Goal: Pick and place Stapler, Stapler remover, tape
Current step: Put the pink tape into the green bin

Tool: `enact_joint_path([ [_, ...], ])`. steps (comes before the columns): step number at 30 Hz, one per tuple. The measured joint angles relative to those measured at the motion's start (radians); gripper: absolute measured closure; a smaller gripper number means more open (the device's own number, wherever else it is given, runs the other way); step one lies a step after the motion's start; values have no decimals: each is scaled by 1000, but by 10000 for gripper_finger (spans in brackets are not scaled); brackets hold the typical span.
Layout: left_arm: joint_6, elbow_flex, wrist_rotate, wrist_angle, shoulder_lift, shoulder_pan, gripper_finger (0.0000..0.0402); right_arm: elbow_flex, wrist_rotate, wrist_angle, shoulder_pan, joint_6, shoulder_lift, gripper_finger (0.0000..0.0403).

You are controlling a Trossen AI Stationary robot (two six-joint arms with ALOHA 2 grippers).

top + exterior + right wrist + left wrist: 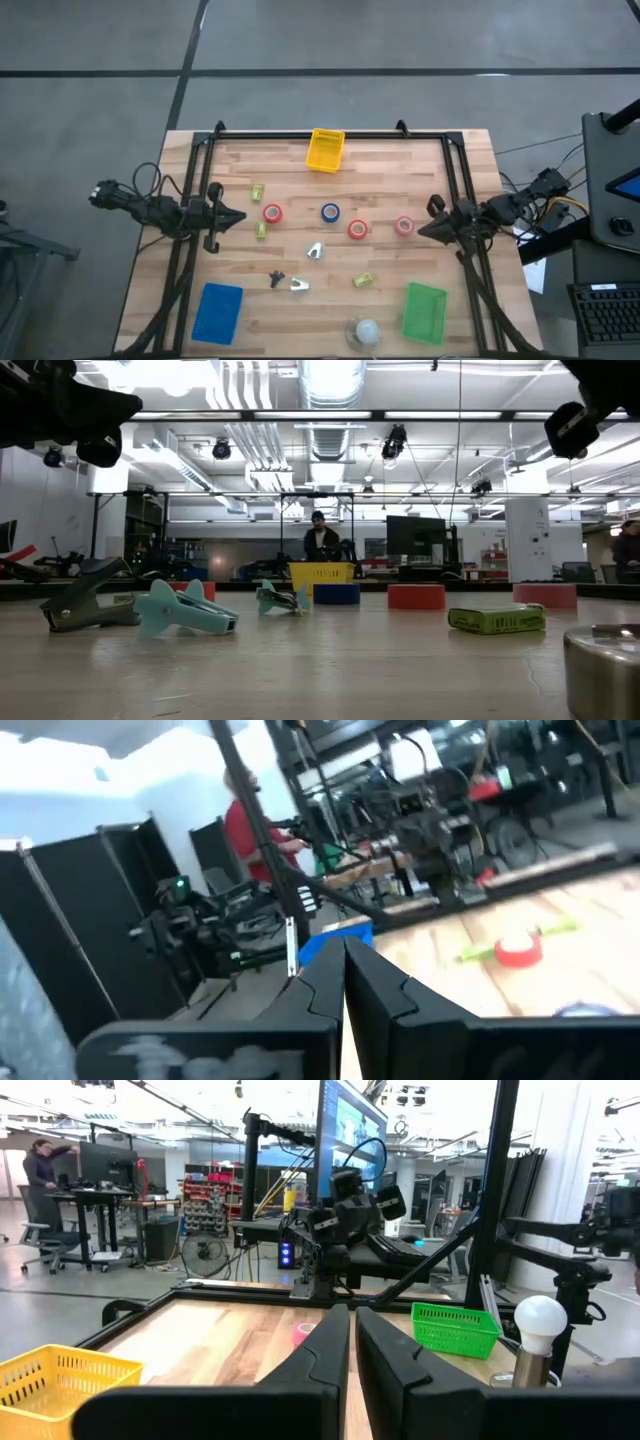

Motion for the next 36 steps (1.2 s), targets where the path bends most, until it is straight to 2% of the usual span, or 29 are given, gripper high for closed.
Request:
enact_joint_path([
  [4,0,0,0,-5,0,0,376,0,74,-4,0,125,147,358],
  [10,0,0,0,-6,0,0,376,62,100,-98,0,261,390,252],
  [13,0,0,0,-6,0,0,376,146,181,-281,-1,362,472,204],
  [17,0,0,0,-5,0,0,376,302,302,-645,-15,576,566,163],
  [21,0,0,0,-5,0,0,376,440,315,-974,-56,794,652,146],
  [23,0,0,0,-5,0,0,376,479,314,-1048,-74,865,690,143],
  [30,0,0,0,-6,0,0,376,480,254,-1008,-175,948,806,149],
  [36,0,0,0,-7,0,0,376,467,208,-979,-215,1036,935,151],
])
